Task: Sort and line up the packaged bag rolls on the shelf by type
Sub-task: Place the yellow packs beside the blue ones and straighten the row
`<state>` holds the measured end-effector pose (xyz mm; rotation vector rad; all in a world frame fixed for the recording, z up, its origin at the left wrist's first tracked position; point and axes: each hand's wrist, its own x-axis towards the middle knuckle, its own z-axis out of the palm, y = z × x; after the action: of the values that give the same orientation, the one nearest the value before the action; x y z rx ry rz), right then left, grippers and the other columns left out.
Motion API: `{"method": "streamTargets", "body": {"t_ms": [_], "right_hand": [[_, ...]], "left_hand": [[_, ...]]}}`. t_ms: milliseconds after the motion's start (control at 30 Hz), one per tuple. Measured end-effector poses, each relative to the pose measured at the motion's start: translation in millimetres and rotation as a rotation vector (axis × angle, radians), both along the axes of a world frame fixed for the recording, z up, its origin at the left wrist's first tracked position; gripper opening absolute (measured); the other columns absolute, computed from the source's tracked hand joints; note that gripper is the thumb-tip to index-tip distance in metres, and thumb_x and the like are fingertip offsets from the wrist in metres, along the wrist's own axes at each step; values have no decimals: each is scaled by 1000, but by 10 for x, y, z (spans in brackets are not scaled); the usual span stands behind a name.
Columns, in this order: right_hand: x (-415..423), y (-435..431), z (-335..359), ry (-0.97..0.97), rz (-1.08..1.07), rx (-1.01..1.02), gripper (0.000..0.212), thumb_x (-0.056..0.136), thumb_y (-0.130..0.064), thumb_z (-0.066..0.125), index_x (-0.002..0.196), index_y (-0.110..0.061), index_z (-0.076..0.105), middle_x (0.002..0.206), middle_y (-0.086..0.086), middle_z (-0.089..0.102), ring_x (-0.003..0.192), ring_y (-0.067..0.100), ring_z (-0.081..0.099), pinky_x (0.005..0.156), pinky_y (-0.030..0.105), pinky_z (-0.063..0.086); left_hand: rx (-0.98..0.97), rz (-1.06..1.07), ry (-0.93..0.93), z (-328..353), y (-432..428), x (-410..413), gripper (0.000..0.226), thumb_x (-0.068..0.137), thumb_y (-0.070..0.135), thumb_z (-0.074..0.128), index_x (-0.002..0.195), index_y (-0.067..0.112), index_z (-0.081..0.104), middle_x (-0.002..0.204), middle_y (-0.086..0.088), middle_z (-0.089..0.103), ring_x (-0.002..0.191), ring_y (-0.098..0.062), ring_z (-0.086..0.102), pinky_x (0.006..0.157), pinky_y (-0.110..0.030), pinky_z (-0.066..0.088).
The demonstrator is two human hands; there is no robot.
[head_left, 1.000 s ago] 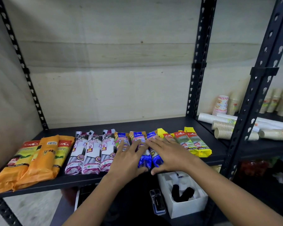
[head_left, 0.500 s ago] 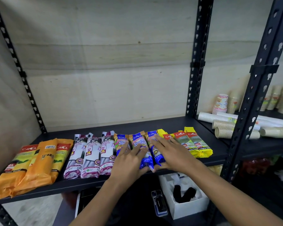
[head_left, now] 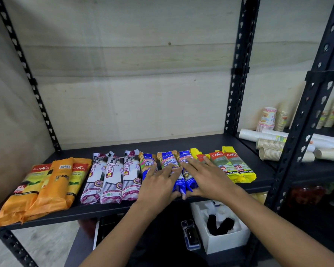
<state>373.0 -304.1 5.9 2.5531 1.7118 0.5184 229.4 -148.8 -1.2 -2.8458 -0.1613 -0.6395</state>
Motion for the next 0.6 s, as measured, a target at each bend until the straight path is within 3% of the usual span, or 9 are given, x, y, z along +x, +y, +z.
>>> {"method": "streamTargets", "body": {"t_ms": [133, 333, 467, 600], "right_hand": [[-16, -10, -1, -12, -3, 13, 108, 69, -89, 41, 152, -20, 28, 157, 9, 33, 140, 29, 38, 114, 50, 29], [-38, -11, 24, 1, -14, 5, 111, 67, -91, 35, 153, -21, 26, 159, 10, 31, 142, 30, 37, 114, 50, 27], [-59, -24, 42, 30, -19, 5, 112, 66, -91, 37, 154, -22, 23, 161, 9, 26, 145, 29, 31, 117, 49, 23], [-67, -20, 46, 29, -18, 4, 112, 67, -91, 42, 154, -22, 25, 160, 9, 28, 144, 30, 32, 116, 51, 24]], "left_hand": [[37, 13, -18, -26, -17, 23, 87, 71, 61, 73, 142, 15, 49, 136, -9, 60, 113, -24, 64, 108, -47, 39], [70, -29, -39, -25, 28, 24, 80, 69, 65, 73, 132, 17, 58, 129, -7, 65, 105, -21, 68, 103, -45, 46], [54, -29, -42, -43, 24, 23, 80, 75, 64, 68, 137, 17, 52, 132, -9, 62, 109, -23, 67, 105, -47, 44], [21, -5, -1, -9, 3, -12, 82, 85, 65, 55, 150, 20, 34, 149, -10, 47, 127, -26, 55, 114, -49, 32]]}}
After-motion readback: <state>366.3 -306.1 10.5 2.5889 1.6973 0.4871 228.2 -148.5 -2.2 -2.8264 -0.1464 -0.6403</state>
